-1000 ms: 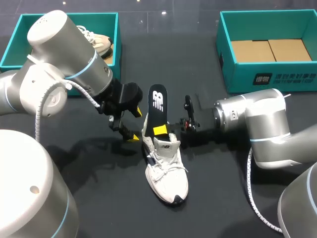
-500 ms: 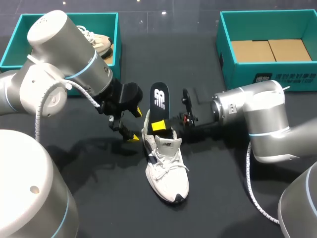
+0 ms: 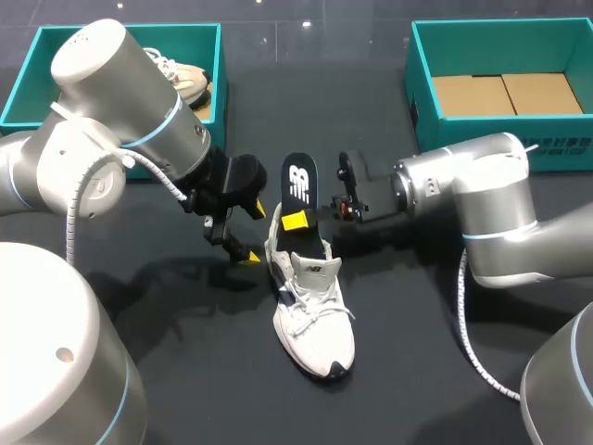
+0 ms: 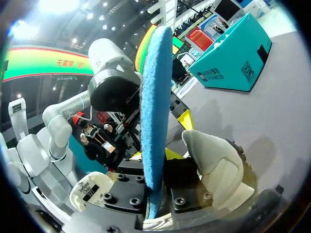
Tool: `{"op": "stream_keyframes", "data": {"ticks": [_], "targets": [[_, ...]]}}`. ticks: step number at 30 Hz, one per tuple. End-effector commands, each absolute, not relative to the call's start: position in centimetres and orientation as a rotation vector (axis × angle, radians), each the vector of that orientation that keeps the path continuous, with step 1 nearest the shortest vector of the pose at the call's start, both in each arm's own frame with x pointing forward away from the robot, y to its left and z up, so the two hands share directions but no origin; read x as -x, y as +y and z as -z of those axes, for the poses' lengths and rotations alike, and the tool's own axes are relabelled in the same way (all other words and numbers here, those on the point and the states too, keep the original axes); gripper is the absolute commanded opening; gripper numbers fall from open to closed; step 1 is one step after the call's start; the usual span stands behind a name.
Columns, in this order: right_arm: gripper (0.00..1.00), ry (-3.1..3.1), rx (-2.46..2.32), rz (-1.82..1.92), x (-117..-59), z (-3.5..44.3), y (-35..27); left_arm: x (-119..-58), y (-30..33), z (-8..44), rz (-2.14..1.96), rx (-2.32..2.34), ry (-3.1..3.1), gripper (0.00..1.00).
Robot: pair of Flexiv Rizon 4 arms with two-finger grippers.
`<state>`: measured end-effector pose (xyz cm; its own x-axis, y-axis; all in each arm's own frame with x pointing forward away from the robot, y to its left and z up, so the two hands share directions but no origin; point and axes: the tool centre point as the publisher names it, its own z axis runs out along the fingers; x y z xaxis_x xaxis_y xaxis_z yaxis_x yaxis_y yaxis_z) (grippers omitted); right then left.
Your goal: Take the shoe out of the shoebox, open the shoe tongue, remove and reinsert the insole, then place the shoe into the shoebox
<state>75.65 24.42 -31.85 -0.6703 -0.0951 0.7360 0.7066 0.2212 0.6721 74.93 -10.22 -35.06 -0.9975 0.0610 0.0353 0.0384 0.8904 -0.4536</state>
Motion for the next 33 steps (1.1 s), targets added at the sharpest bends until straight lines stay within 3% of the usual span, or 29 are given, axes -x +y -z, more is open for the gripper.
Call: {"op": "stream_keyframes", "data": {"ticks": [1,32,33], "targets": [[0.00,-1.823,0.558,1.508,-76.2,32.0,24.5,-74.9,-10.2,35.1,-0.717,0.079,-3.009,1.00],[0.00,-1.791,0.668,1.462,-71.9,34.6,23.9,-74.9,-10.2,35.1,-0.717,0.079,-3.009,1.00],[0.05,-1.795,0.665,1.464,-72.0,34.4,23.9,-74.9,-10.2,35.1,-0.717,0.079,-3.009,1.00]]}}
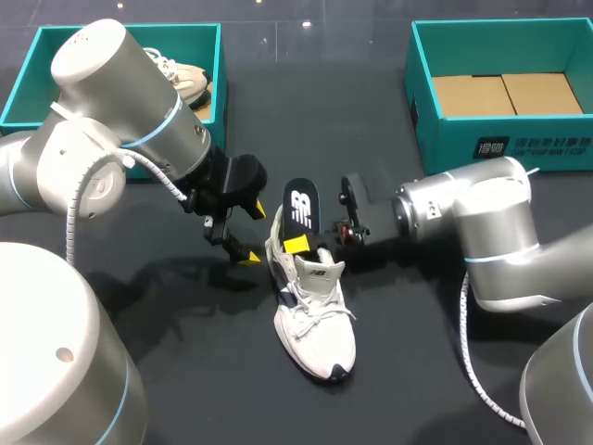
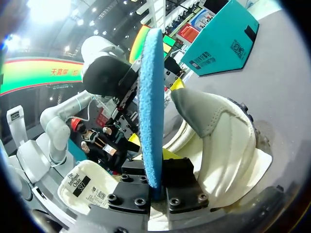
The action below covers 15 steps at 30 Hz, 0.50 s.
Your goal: Take the shoe out of the shoebox, open the shoe tongue, remove and reinsert the insole, then place the shoe into the shoebox
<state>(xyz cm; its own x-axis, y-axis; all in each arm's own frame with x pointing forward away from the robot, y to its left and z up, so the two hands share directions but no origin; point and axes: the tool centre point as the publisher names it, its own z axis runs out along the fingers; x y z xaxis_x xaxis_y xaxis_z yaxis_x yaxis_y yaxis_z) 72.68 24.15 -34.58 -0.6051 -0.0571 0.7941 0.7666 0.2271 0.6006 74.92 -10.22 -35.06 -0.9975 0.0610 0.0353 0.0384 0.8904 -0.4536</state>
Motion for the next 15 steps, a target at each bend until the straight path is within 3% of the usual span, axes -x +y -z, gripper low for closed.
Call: {"op": "stream_keyframes", "data": {"ticks": [1,3,4,15], "targets": [[0.13,-1.800,0.660,1.465,-72.1,34.3,23.9,-74.9,-10.2,35.1,-0.717,0.079,-3.009,1.00],[0.29,-1.811,0.653,1.463,-72.4,34.0,24.0,-74.9,-10.2,35.1,-0.717,0.079,-3.009,1.00],[0.32,-1.818,0.650,1.461,-72.6,33.9,24.1,-74.9,-10.2,35.1,-0.717,0.079,-3.009,1.00],[0.31,-1.877,0.624,1.446,-73.9,32.3,24.3,-74.9,-10.2,35.1,-0.717,0.079,-3.009,1.00]]}}
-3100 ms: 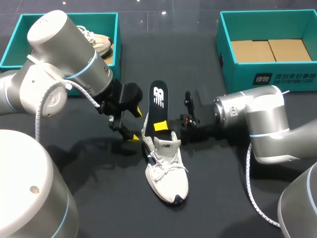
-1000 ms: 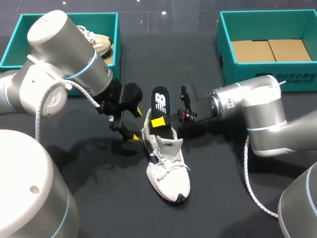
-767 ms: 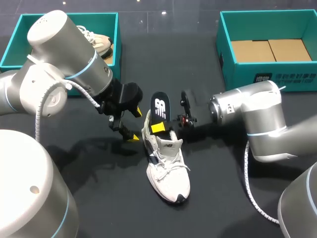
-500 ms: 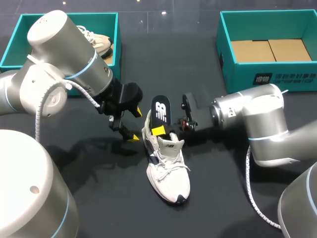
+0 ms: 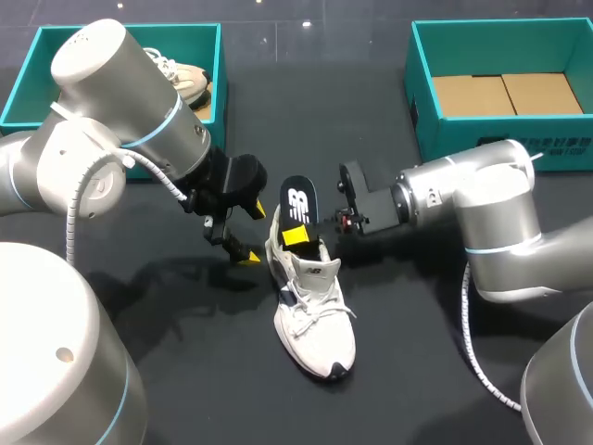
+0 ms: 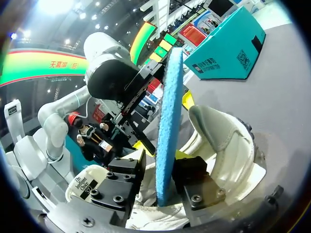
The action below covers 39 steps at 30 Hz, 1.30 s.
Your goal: Take the shoe out of the shoebox, open the shoe tongue, remove and reinsert the insole, then place the shoe into the shoebox
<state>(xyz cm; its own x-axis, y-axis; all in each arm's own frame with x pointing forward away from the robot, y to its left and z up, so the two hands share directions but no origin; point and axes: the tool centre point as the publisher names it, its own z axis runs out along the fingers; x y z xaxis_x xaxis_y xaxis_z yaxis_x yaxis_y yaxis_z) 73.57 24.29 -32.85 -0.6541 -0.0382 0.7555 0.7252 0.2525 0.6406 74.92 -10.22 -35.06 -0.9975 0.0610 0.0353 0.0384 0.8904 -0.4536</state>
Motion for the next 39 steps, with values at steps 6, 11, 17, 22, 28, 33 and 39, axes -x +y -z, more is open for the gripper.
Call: {"op": "stream_keyframes", "data": {"ticks": [6,11,17,22,28,33,39], "targets": [[0.31,-1.901,0.628,1.449,-74.7,31.6,23.9,-74.9,-10.2,35.1,-0.717,0.079,-3.009,1.00],[0.28,-1.903,0.636,1.456,-75.3,31.4,23.5,-74.9,-10.2,35.1,-0.717,0.079,-3.009,1.00],[0.00,-1.885,0.623,1.451,-76.0,31.7,23.8,-74.9,-10.2,35.1,-0.717,0.079,-3.009,1.00],[0.00,-1.861,0.620,1.438,-76.1,32.6,24.0,-74.9,-10.2,35.1,-0.717,0.079,-3.009,1.00],[0.00,-1.830,0.639,1.432,-75.0,33.7,23.9,-74.9,-10.2,35.1,-0.717,0.079,-3.009,1.00],[0.00,-1.815,0.677,1.413,-73.8,34.5,23.7,-74.9,-10.2,35.1,-0.717,0.079,-3.009,1.00],[0.00,-1.808,0.702,1.399,-72.7,34.9,23.4,-74.9,-10.2,35.1,-0.717,0.079,-3.009,1.00]]}}
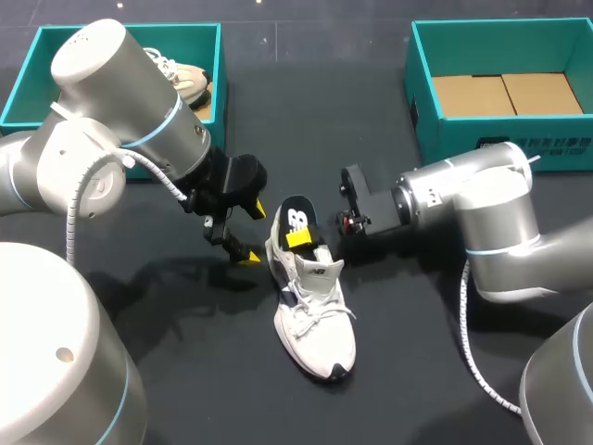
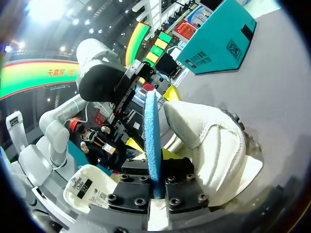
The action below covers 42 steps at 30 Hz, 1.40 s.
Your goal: Take the shoe out of the shoebox, open the shoe tongue, remove and reinsert the insole, then place the shoe into the shoebox
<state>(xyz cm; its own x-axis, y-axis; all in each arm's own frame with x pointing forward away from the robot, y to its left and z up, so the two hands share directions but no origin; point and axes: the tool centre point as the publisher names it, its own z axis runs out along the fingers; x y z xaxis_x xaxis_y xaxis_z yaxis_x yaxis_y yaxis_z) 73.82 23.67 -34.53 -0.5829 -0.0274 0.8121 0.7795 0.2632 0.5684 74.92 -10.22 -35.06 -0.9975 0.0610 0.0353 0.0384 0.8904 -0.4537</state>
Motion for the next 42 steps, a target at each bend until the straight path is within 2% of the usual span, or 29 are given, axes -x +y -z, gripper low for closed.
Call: {"op": "stream_keyframes", "data": {"ticks": [1,6,7,10,11,15,19,28,30,31,42], "targets": [[0.00,-1.810,0.702,1.396,-72.6,34.9,23.4,-74.9,-10.2,35.1,-0.717,0.079,-3.009,1.00],[0.01,-1.819,0.696,1.387,-72.7,34.7,23.4,-74.9,-10.2,35.1,-0.717,0.079,-3.009,1.00],[0.13,-1.823,0.692,1.386,-72.8,34.6,23.5,-74.9,-10.2,35.1,-0.717,0.079,-3.009,1.00],[0.34,-1.841,0.673,1.381,-73.3,34.1,23.6,-74.9,-10.2,35.1,-0.717,0.079,-3.009,1.00],[0.38,-1.849,0.666,1.378,-73.4,33.9,23.6,-74.9,-10.2,35.1,-0.717,0.079,-3.009,1.00],[0.41,-1.876,0.636,1.365,-74.2,33.2,23.9,-74.9,-10.2,35.1,-0.717,0.079,-3.009,1.00],[0.40,-1.895,0.616,1.353,-75.0,32.7,24.0,-74.9,-10.2,35.1,-0.717,0.079,-3.009,1.00],[0.29,-1.913,0.588,1.345,-76.1,32.2,24.1,-74.9,-10.2,35.1,-0.717,0.079,-3.009,1.00],[0.14,-1.912,0.584,1.344,-76.4,32.2,24.1,-74.9,-10.2,35.1,-0.717,0.079,-3.009,1.00],[0.00,-1.910,0.582,1.343,-76.5,32.2,24.1,-74.9,-10.2,35.1,-0.717,0.079,-3.009,1.00],[0.00,-1.843,0.634,1.331,-74.8,34.4,24.1,-74.9,-10.2,35.1,-0.717,0.079,-3.009,1.00]]}}
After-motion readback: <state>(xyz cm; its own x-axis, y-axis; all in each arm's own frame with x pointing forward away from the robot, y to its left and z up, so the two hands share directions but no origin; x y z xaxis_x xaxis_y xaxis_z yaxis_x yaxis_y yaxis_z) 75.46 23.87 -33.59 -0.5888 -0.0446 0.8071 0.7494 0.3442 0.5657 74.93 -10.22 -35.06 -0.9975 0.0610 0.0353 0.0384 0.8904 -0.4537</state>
